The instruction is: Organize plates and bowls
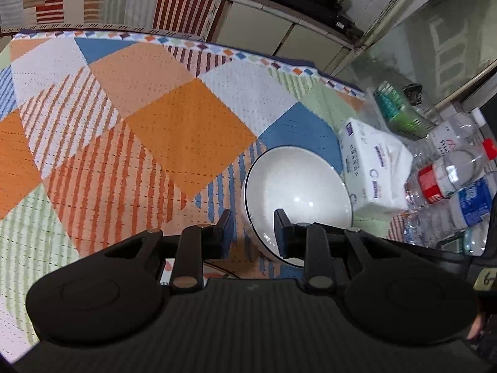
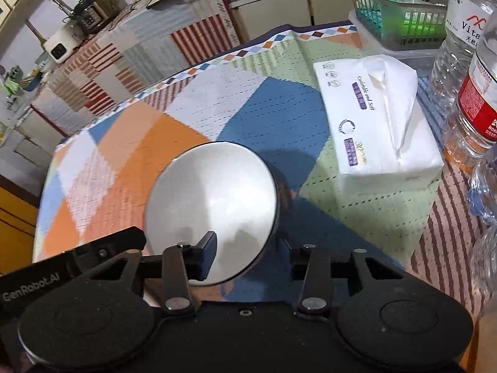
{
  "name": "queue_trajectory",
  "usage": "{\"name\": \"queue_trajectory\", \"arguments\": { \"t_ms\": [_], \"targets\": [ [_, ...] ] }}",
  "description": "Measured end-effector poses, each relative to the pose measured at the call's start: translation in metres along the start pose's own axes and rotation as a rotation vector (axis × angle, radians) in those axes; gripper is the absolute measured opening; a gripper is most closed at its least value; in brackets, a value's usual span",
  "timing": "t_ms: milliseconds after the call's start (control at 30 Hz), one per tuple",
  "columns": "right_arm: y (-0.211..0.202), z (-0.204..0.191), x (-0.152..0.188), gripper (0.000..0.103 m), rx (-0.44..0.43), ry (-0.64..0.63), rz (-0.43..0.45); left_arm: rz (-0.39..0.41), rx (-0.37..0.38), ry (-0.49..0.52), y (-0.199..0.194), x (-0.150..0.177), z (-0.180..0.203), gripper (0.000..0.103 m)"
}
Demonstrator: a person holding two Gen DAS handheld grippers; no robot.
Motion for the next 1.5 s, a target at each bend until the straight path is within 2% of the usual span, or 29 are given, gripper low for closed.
{"name": "queue_trajectory", "arguments": {
  "t_ms": [133, 233, 333, 433, 567, 667, 733, 833, 900, 1133, 1267, 1500],
  "targets": [
    [0.011, 0.011, -0.001, 0.024, 0.006, 0.033, 0.001, -0.013, -0.014, 0.009, 0.011, 0.003, 0.005, 0.027],
    [0.013, 0.02, 0.0, 0.021, -0.033, 0.031, 0.014, -0.023, -0.01, 0.018, 0.014, 0.006, 0.008, 0.025],
    [0.015, 0.026, 0.001, 0.011, -0.018, 0.022, 0.008, -0.043, 0.018, -0.004, 0.018, 0.008, 0.008, 0.025],
    [0.017, 0.037, 0.002, 0.01, -0.06, 0.041, 0.026, -0.036, -0.006, 0.012, 0.018, 0.013, 0.012, 0.017],
    [0.016, 0.04, 0.004, 0.01, -0.1, 0.04, 0.03, -0.06, -0.059, 0.066, 0.015, 0.02, 0.018, 0.016],
    [0.009, 0.039, 0.006, 0.01, -0.12, 0.04, 0.018, -0.061, -0.059, 0.089, 0.003, 0.025, 0.019, 0.016],
    [0.001, 0.039, 0.008, 0.01, -0.153, 0.044, 0.021, -0.068, -0.035, 0.07, -0.009, 0.027, 0.018, 0.016],
    [-0.014, 0.036, 0.013, 0.011, -0.169, 0.026, 0.009, -0.134, -0.014, 0.018, -0.024, 0.03, 0.016, 0.016],
    [-0.021, 0.035, 0.02, 0.011, -0.186, 0.024, -0.008, -0.17, -0.006, -0.004, -0.034, 0.036, 0.015, 0.016],
    [-0.059, 0.025, 0.046, 0.011, -0.25, -0.008, 0.019, -0.149, -0.019, 0.041, -0.088, 0.06, 0.028, 0.016],
    [-0.087, 0.017, 0.065, 0.011, -0.256, -0.06, 0.035, -0.16, -0.037, 0.114, -0.116, 0.076, 0.043, 0.016],
    [-0.13, 0.018, 0.102, 0.012, -0.248, -0.132, 0.068, -0.181, -0.025, 0.169, -0.144, 0.112, 0.057, 0.016]
  ]
}}
Point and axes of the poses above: each gripper's, at about its wrist camera, not at the fingertips, and y roughly the way its jaws point, z to its right, x to its underside, the point moved 1 cm from there along y, roughly the way its jaws point, and after that the axes turned 8 degrees about -z, right-handed, at the moved point
